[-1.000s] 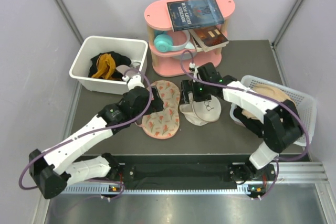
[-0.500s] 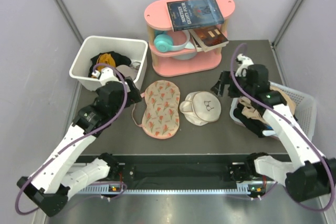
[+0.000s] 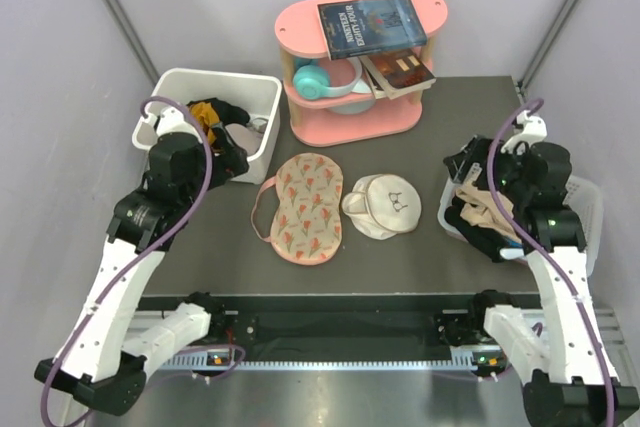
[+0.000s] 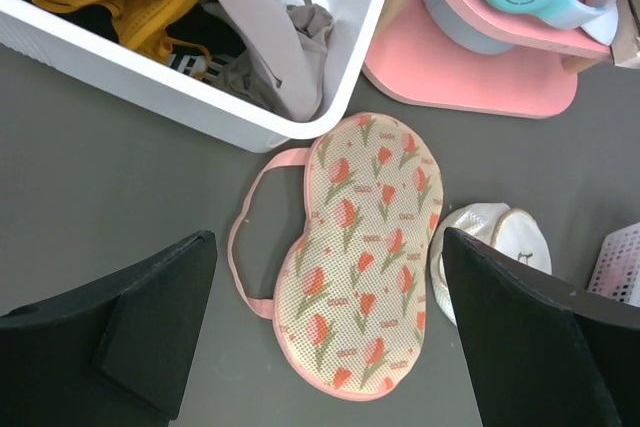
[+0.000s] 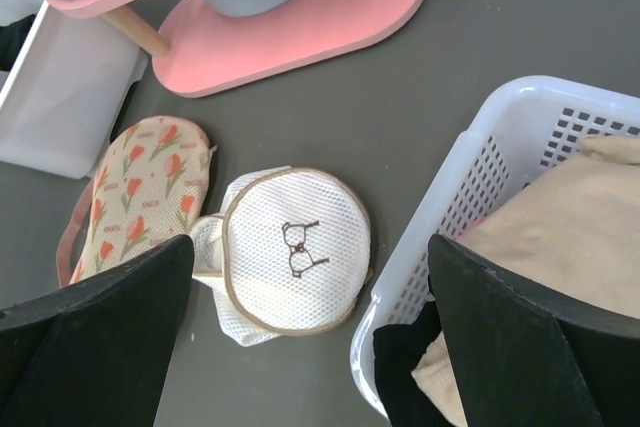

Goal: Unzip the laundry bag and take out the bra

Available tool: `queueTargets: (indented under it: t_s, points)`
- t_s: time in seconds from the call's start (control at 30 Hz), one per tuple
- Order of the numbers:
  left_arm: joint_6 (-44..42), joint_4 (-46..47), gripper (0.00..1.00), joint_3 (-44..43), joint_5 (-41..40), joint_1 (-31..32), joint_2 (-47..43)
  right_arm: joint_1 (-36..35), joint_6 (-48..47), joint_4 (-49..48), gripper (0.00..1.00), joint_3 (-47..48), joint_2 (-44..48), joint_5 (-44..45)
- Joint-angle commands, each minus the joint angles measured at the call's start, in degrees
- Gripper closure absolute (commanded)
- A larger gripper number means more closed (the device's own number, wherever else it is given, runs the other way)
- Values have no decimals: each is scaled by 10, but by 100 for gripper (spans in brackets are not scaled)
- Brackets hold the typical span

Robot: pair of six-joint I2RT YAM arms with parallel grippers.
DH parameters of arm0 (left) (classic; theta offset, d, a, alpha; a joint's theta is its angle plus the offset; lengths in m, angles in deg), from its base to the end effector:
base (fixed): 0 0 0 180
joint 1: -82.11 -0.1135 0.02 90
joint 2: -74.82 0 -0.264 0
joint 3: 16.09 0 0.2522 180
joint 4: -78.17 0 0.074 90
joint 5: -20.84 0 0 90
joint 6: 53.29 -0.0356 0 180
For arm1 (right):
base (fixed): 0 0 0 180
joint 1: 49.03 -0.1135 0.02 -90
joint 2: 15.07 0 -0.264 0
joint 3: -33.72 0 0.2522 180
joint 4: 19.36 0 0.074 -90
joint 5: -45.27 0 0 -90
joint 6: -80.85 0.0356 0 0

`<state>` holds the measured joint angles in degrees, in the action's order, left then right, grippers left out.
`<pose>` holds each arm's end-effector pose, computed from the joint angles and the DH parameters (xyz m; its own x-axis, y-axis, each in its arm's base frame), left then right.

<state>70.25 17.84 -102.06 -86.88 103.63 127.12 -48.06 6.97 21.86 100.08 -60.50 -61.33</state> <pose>0.1574 -0.0504 0.4138 -0.4012 -0.4076 -0.8203 -0.1503 0.9127 -0.3799 0.1718 0.0073 0.3542 -0.4030 0.2729 -0.8736 -0.1455 0.9232 0.3556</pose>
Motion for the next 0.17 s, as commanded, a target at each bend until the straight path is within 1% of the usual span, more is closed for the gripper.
queueTargets:
  t_s: [0.0, 0.13]
  points:
    - [-21, -22, 1, -25, -21, -2, 10, 10, -2, -12, 0, -7, 11, 10]
    - [-28, -17, 1, -32, -28, -2, 14, 10, -16, -5, 0, -6, 10, 11]
